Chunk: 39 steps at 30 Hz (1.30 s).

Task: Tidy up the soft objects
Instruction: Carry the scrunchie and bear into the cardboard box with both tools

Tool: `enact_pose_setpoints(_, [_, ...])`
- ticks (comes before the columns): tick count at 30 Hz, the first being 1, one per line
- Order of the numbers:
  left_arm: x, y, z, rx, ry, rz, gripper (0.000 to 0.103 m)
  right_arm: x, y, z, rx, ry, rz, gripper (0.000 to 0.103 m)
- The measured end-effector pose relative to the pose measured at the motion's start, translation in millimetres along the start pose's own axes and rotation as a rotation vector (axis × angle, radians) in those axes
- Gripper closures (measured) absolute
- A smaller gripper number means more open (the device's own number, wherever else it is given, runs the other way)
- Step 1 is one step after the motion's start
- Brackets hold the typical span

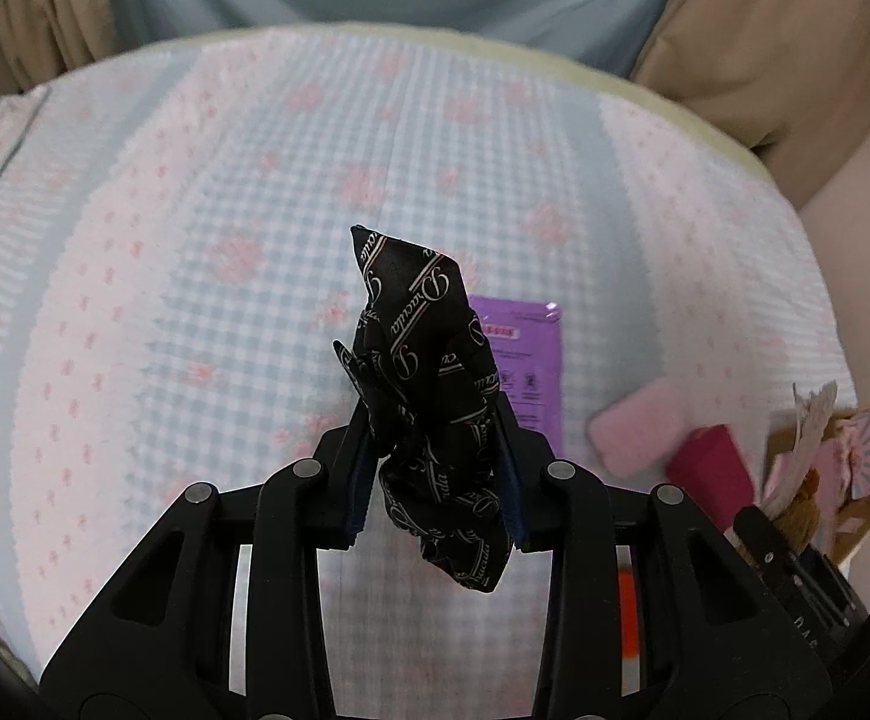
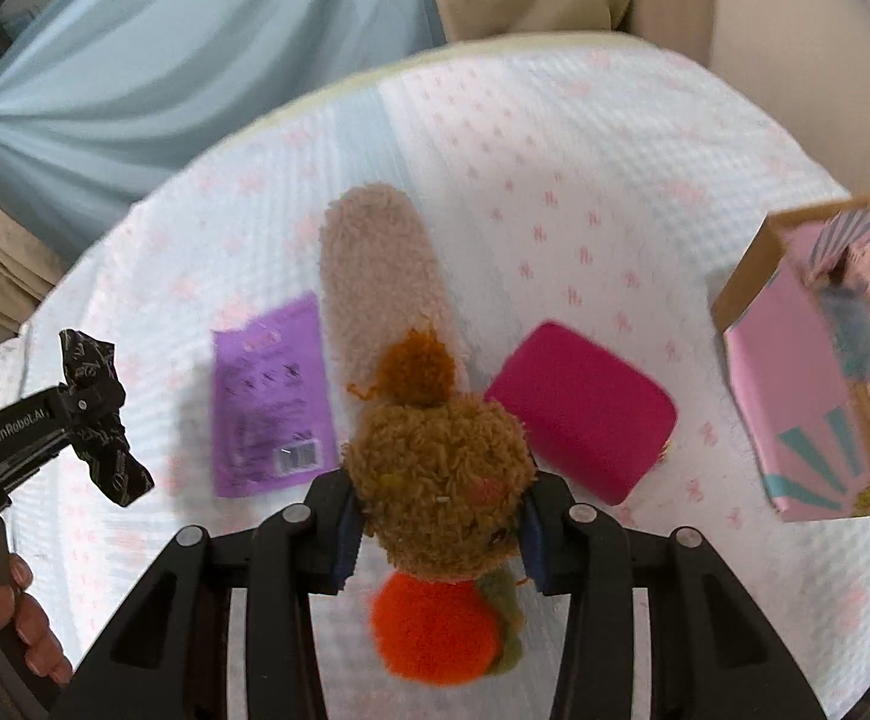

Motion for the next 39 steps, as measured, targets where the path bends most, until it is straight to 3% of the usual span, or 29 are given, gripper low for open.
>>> enact_pose_setpoints(10, [27.4,-119.5,11.0,0.046,-0.005,0.039,0.072,-21.8,-116.1,-31.6,-0.099,-0.060,0.064,0.064])
enact_pose_setpoints(19, [60.7,-198.6,59.5,0.114,0.059,0.074,0.072,-30.4,-211.3,-16.8,-0.106,-0.091,0.085,0.064])
enact_pose_setpoints(30, [76.0,-259.0,173.7,0.146,0.084,0.148,0.072,-48.5,-287.2,76.8,-0.114,-0.072,0.135,0.064])
enact_pose_setpoints(39, [93.3,-243.3,306.1,0.178,0.117,0.119,0.072,-89.1,-300.2,195.1,-0.058,-0.063,0.122,0.064])
Point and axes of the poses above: each gripper's, at about its wrist camera, not at the fingertips, and y roughly the way its jaws point, z to its right, x to its underside, the point moved 5 cm from there along y, roughly the way its jaws point, and after that the axes turned 9 degrees about -x, right-handed, at the moved point
